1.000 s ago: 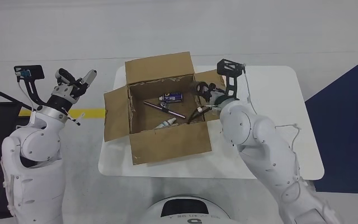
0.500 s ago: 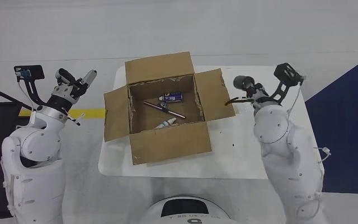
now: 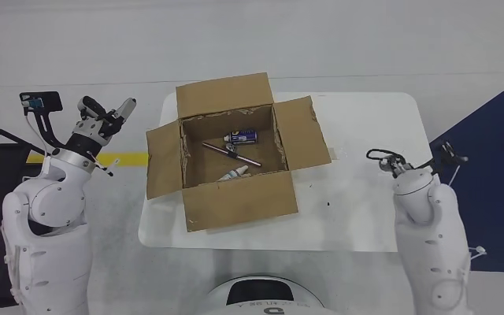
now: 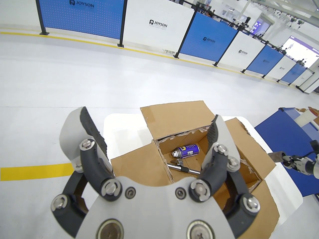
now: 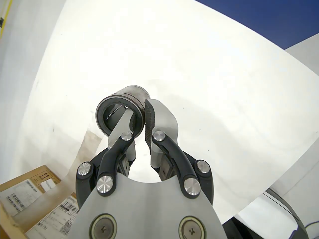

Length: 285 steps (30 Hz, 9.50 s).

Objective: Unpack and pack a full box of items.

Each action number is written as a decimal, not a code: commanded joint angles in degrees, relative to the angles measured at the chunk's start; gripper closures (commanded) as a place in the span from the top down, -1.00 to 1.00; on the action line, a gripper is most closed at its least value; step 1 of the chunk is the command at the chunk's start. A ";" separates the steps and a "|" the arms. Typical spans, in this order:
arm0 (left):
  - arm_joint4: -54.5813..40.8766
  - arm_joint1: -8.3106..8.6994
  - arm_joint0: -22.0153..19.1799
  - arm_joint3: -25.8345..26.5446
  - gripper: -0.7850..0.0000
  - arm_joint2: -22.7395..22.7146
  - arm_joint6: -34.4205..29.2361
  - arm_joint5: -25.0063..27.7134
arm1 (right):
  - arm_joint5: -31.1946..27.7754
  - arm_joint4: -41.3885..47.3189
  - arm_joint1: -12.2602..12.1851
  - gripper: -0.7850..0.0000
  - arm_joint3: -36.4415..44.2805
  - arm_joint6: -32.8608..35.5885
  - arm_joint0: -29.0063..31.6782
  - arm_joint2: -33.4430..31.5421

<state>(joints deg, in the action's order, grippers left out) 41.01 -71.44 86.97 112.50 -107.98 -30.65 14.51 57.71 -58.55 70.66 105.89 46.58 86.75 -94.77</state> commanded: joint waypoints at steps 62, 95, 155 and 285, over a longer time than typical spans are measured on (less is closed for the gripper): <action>0.00 0.00 0.00 0.00 1.00 0.00 0.00 0.00 | -23.85 -2.54 0.64 1.00 14.53 17.48 -12.70 14.83; 0.00 0.00 0.00 0.00 1.00 0.00 0.00 0.00 | -51.52 5.67 9.22 1.00 -16.11 12.31 -42.37 59.01; 0.00 0.00 0.00 0.00 1.00 0.00 0.00 0.00 | -73.41 8.25 27.19 -0.43 -72.42 -6.27 -56.87 69.12; 0.00 0.00 0.00 0.00 1.00 0.00 0.00 0.00 | -30.92 -7.36 8.70 -1.00 16.47 -3.56 18.86 0.42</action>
<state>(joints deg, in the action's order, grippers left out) 41.01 -71.44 86.97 112.50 -107.98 -30.65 14.51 26.78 -65.91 79.36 122.35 43.01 105.61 -94.35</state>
